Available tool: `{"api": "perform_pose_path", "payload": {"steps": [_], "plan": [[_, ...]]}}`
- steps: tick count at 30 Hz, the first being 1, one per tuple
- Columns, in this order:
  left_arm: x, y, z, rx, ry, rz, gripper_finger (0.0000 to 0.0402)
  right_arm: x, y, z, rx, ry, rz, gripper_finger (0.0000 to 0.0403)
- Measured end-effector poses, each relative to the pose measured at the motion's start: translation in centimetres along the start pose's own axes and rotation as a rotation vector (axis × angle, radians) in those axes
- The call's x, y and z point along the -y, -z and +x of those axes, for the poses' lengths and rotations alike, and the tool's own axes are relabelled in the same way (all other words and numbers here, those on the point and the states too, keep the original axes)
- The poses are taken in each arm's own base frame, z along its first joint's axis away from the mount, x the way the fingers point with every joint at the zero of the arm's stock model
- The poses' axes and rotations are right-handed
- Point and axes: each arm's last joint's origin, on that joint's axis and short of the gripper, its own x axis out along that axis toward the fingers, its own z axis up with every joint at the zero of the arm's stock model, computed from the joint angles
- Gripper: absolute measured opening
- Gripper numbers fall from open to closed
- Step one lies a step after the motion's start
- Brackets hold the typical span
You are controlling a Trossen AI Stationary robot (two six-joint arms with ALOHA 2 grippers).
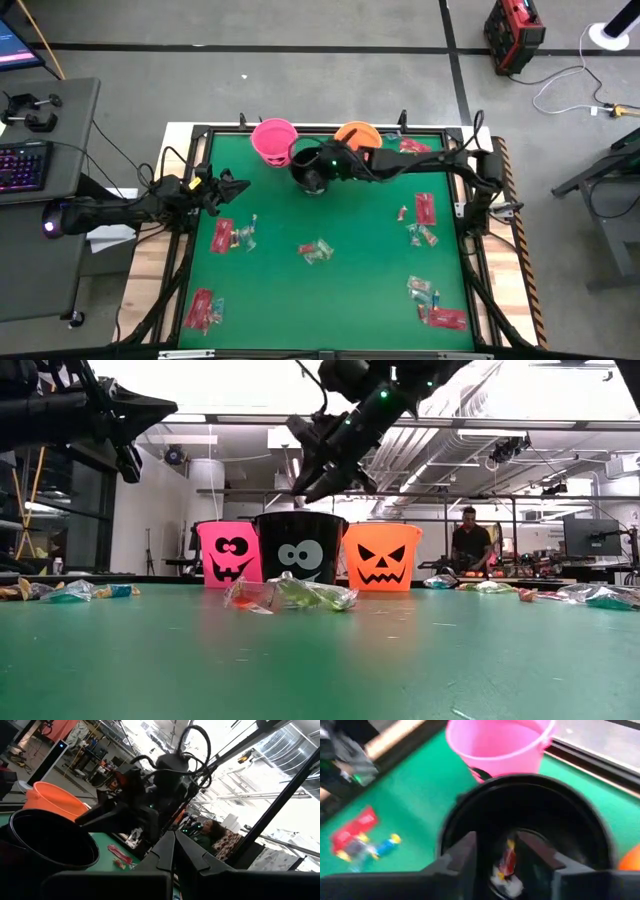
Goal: Sort candy by brand, put in halloween buckets
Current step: Put the orange candy into the black bucket
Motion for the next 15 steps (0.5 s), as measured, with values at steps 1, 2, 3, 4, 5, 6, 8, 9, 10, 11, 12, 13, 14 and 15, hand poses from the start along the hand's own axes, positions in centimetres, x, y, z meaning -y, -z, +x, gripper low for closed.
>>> {"api": "perform_pose_path", "payload": {"steps": [1,2,3,4,5,6,8,9,10,11,12,13,14,15], "plan": [[0.0,0.0,0.0,0.0,0.0,0.0,0.0,0.1,-0.2,-0.1,-0.021,0.002,-0.01,0.0156],[0.0,0.0,0.0,0.0,0.0,0.0,0.0,0.1,-0.3,-0.2,-0.033,-0.001,-0.024,0.0172],[0.0,0.0,0.0,0.0,0.0,0.0,0.0,0.1,-0.6,-0.4,-0.045,-0.015,-0.041,0.0188],[0.0,0.0,0.0,0.0,0.0,0.0,0.0,-0.1,-0.8,-0.8,-0.059,-0.043,-0.063,0.0202],[0.0,0.0,0.0,0.0,0.0,0.0,0.0,-0.1,-1.0,-1.3,-0.082,-0.072,-0.088,0.0215],[0.0,0.0,0.0,0.0,0.0,0.0,0.0,-0.1,-1.3,-2.0,-0.093,-0.092,-0.101,0.0225],[0.0,0.0,0.0,-0.001,0.0,0.0,0.0,0.1,-1.9,-4.1,-0.115,-0.095,-0.115,0.0236],[0.0,0.0,0.0,0.0,0.0,0.0,0.0,0.2,-1.9,-5.3,-0.134,-0.083,-0.123,0.0238],[0.0,0.0,0.0,0.0,0.0,0.0,0.0,0.4,-1.8,-6.5,-0.154,-0.056,-0.132,0.0239],[0.0,0.0,0.0,-0.001,-0.001,0.0,0.0,0.6,-1.6,-7.7,-0.171,-0.011,-0.145,0.0239],[0.0,0.0,0.0,0.0,0.0,0.0,0.0,0.9,-0.9,-8.8,-0.194,0.04,-0.164,0.0239],[0.0,0.0,0.0,0.0,0.0,0.0,0.0,1.3,-0.2,-10.0,-0.212,0.091,-0.17,0.0238],[0.0,0.0,0.0,-0.001,0.0,0.0,0.0,1.7,0.6,-11.2,-0.222,0.137,-0.159,0.0237],[0.0,0.0,0.0,-0.001,-0.001,0.0,0.0,2.2,1.5,-12.5,-0.224,0.173,-0.132,0.0236]]}}
